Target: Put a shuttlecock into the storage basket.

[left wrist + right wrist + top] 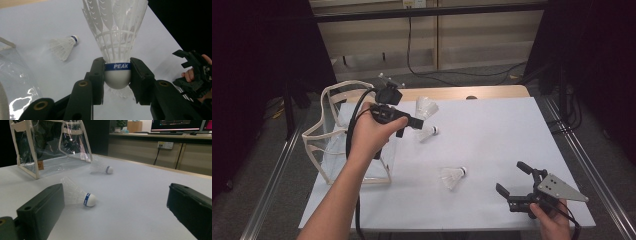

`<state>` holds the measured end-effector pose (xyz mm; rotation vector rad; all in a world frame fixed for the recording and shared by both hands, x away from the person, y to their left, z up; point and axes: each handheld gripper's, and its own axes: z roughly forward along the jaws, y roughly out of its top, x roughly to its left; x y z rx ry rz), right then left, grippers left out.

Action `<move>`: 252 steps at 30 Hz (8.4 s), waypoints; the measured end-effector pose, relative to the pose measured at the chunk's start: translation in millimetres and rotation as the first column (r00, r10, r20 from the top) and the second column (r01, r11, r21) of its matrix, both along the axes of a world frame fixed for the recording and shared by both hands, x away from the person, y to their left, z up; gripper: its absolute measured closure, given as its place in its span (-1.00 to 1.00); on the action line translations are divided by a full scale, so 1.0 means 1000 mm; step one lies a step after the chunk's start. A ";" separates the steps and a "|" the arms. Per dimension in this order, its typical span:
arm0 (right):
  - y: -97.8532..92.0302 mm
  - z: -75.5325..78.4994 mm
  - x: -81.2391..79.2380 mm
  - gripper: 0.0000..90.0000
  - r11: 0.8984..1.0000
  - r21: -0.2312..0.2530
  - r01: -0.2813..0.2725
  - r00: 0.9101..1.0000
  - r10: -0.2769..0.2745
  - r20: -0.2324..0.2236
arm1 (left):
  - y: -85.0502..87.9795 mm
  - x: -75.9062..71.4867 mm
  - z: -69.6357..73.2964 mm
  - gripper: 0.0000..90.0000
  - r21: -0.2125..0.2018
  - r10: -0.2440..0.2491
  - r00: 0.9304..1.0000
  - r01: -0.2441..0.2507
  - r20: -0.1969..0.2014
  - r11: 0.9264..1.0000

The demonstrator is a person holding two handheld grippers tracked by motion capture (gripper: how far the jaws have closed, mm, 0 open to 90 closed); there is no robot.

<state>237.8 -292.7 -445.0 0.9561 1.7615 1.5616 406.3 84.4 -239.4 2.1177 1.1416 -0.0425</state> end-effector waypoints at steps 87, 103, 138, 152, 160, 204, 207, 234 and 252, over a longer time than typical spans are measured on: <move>-0.001 0.000 0.000 -0.98 1.000 -0.001 0.003 1.000 -0.003 0.003 | 0.060 0.023 0.034 0.46 0.021 0.142 0.989 -0.143 0.045 0.989; -0.001 0.000 0.000 -0.98 1.000 0.000 0.003 1.000 -0.003 0.004 | 0.069 0.024 0.039 0.46 0.024 0.168 0.984 -0.169 0.056 0.985; -0.001 0.001 0.000 -0.98 1.000 -0.001 0.003 1.000 -0.003 0.005 | 0.096 0.029 0.042 0.46 0.036 0.227 0.972 -0.230 0.069 0.973; -0.001 0.001 0.000 -0.98 1.000 0.000 0.002 1.000 -0.002 0.006 | 0.105 0.031 0.039 0.46 0.038 0.252 0.965 -0.255 0.071 0.966; -0.001 0.001 0.000 -0.98 1.000 0.000 0.004 1.000 -0.004 0.006 | 0.108 0.032 0.038 0.46 0.038 0.261 0.963 -0.264 0.072 0.964; -0.001 0.001 0.000 -0.98 1.000 -0.001 0.006 1.000 -0.006 0.005 | 0.131 0.042 0.027 0.46 0.053 0.349 0.934 -0.354 0.077 0.934; -0.001 0.001 0.000 -0.98 1.000 0.000 0.003 1.000 -0.003 0.010 | 0.132 0.043 0.026 0.46 0.059 0.345 0.935 -0.350 0.075 0.935; -0.002 0.001 0.000 -0.98 1.000 0.005 0.003 1.000 -0.004 0.008 | 0.136 0.051 0.012 0.46 0.082 0.384 0.920 -0.389 0.077 0.917; -0.002 0.001 0.000 -0.98 1.000 0.003 0.003 1.000 -0.003 0.007 | 0.136 0.061 0.002 0.45 0.099 0.396 0.915 -0.402 0.071 0.910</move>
